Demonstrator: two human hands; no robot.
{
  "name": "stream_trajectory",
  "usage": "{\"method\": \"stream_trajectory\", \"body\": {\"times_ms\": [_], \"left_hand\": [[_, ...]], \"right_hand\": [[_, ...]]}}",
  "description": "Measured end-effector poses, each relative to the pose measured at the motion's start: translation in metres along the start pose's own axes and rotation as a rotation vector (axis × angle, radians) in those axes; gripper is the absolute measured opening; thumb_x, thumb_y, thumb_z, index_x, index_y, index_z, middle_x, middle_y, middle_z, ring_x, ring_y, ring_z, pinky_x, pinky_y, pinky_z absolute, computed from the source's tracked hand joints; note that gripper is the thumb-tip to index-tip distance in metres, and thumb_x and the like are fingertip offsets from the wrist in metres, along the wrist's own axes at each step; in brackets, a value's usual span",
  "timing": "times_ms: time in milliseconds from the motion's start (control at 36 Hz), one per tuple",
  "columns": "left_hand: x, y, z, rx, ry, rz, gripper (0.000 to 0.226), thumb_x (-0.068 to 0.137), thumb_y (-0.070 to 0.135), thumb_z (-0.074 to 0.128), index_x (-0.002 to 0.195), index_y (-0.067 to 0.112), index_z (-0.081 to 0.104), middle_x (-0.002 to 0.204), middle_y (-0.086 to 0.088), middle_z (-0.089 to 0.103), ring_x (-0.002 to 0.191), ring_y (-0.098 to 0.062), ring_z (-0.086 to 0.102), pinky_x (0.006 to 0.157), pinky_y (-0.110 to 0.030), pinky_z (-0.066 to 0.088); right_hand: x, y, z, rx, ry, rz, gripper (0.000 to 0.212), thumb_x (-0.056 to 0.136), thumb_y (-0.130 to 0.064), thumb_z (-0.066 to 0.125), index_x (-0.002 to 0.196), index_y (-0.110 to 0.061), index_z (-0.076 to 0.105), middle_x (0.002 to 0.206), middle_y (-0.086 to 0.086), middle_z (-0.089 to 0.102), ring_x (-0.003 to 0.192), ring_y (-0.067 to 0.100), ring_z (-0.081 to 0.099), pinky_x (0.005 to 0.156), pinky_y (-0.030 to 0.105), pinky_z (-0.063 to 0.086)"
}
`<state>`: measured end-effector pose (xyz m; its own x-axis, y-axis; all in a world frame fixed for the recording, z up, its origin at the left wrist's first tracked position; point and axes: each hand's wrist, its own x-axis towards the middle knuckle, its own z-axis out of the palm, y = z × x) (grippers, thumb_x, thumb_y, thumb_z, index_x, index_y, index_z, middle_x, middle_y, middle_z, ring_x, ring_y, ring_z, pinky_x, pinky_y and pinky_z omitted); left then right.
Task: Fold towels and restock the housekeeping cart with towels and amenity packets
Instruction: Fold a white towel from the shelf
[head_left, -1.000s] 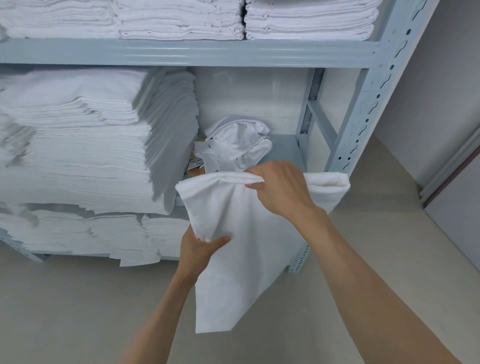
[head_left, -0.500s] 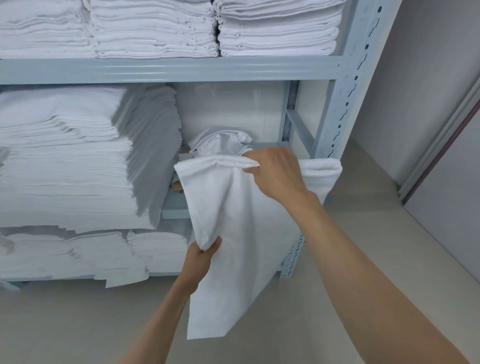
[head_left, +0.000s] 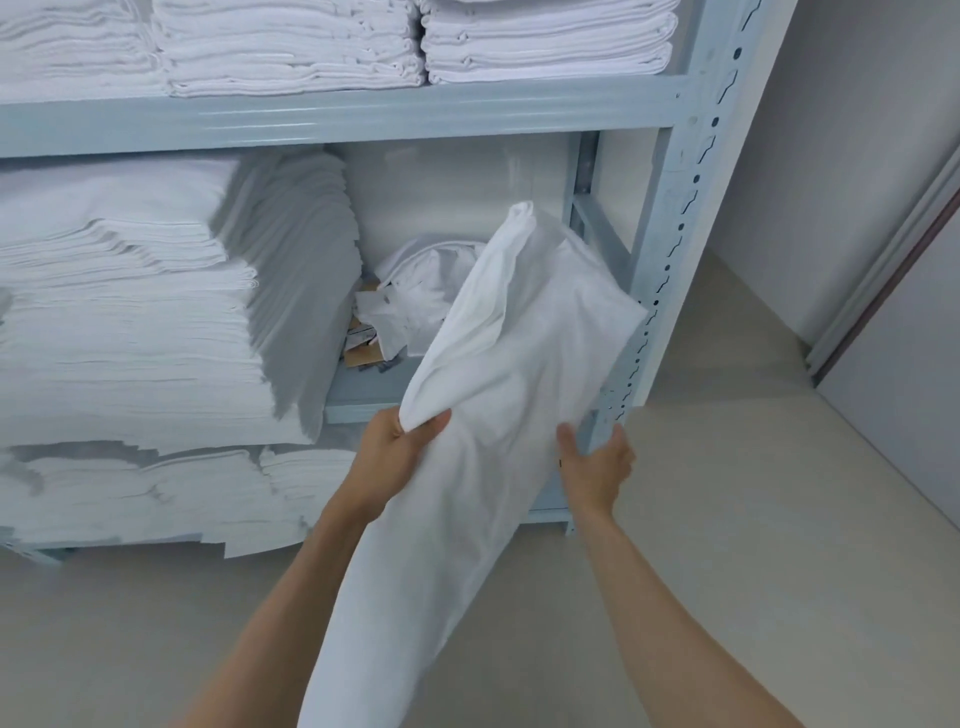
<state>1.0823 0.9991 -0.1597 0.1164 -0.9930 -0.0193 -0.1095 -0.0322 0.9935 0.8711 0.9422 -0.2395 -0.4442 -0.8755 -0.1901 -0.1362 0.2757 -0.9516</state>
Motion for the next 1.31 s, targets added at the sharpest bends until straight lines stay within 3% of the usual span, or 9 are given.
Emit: {"method": "stream_trajectory", "body": {"times_ms": [139,417,528,639,806,944,1056,1167,1306], "left_hand": [[0.002,0.015,-0.007,-0.060,0.015,-0.007,0.037,0.089,0.034,0.072,0.091,-0.003,0.072,0.094,-0.014,0.076,0.083,-0.029,0.071,0.076,-0.041,0.050],[0.001,0.039,-0.034,-0.306,-0.072,-0.010,0.029,0.084,0.027,0.076,0.109,0.012,0.077,0.117,-0.014,0.073,0.106,-0.029,0.071,0.081,-0.034,0.059],[-0.001,0.044,-0.045,-0.397,-0.056,0.007,0.028,0.087,0.021,0.069,0.112,0.009,0.075,0.118,-0.017,0.072,0.106,-0.029,0.071,0.081,-0.036,0.059],[0.002,0.048,-0.063,-0.389,0.075,0.002,0.022,0.088,0.019,0.068,0.104,0.007,0.077,0.108,-0.015,0.075,0.096,-0.027,0.074,0.075,-0.036,0.061],[0.005,0.045,-0.104,-0.213,0.294,-0.037,0.016,0.088,0.014,0.073,0.077,0.003,0.078,0.090,-0.015,0.077,0.078,-0.026,0.076,0.063,-0.033,0.060],[0.012,0.011,-0.110,-0.256,0.400,-0.330,0.029,0.091,0.014,0.070,0.110,-0.007,0.067,0.106,-0.021,0.074,0.082,-0.029,0.074,0.062,-0.037,0.060],[0.011,-0.015,-0.113,-0.421,0.320,-0.553,0.039,0.097,0.020,0.062,0.131,0.001,0.061,0.112,-0.015,0.070,0.088,-0.027,0.069,0.074,-0.041,0.058],[0.000,-0.029,-0.125,-0.721,0.126,-0.370,0.060,0.091,0.043,0.066,0.136,0.004,0.058,0.134,-0.015,0.064,0.118,-0.028,0.065,0.092,-0.042,0.058],[-0.014,-0.052,-0.113,-0.524,-0.077,-0.273,0.064,0.078,0.056,0.076,0.129,0.019,0.068,0.136,-0.011,0.063,0.125,-0.028,0.061,0.092,-0.042,0.057]], "right_hand": [[-0.027,0.082,0.004,0.176,-0.444,0.547,0.079,0.088,-0.067,0.053,0.150,-0.019,0.035,0.152,0.004,0.041,0.132,0.024,0.044,0.105,0.049,0.041],[-0.043,0.075,0.018,0.528,-0.914,0.478,0.086,0.078,-0.082,0.028,0.140,-0.030,0.055,0.142,0.000,0.058,0.133,0.020,0.053,0.115,0.046,0.035],[-0.030,0.057,0.020,0.587,-0.913,0.527,0.083,0.077,-0.084,0.038,0.130,-0.026,0.066,0.138,0.005,0.061,0.127,0.023,0.058,0.097,0.040,0.053],[-0.024,0.050,0.018,0.534,-0.907,0.487,0.070,0.086,-0.067,0.048,0.130,-0.015,0.066,0.133,0.011,0.064,0.123,0.026,0.061,0.099,0.040,0.051],[-0.008,0.005,-0.007,0.414,-0.596,0.177,0.064,0.073,-0.052,0.073,0.097,0.007,0.066,0.096,0.023,0.062,0.087,0.034,0.057,0.070,0.037,0.043],[0.010,-0.037,-0.016,0.418,-0.651,0.134,0.058,0.087,-0.053,0.062,0.112,-0.002,0.069,0.101,0.007,0.075,0.091,0.021,0.073,0.072,0.030,0.056],[0.005,-0.032,-0.027,0.224,-0.891,0.140,0.061,0.081,-0.049,0.065,0.124,-0.005,0.066,0.115,0.009,0.073,0.107,0.024,0.070,0.090,0.037,0.056],[-0.005,-0.023,-0.021,0.347,-0.779,0.186,0.044,0.079,-0.030,0.075,0.112,-0.001,0.069,0.105,0.015,0.075,0.094,0.027,0.074,0.068,0.032,0.059],[-0.004,-0.021,-0.012,0.493,-0.644,0.290,0.030,0.087,-0.028,0.070,0.104,-0.003,0.072,0.106,0.015,0.075,0.094,0.025,0.074,0.069,0.033,0.061]]}}
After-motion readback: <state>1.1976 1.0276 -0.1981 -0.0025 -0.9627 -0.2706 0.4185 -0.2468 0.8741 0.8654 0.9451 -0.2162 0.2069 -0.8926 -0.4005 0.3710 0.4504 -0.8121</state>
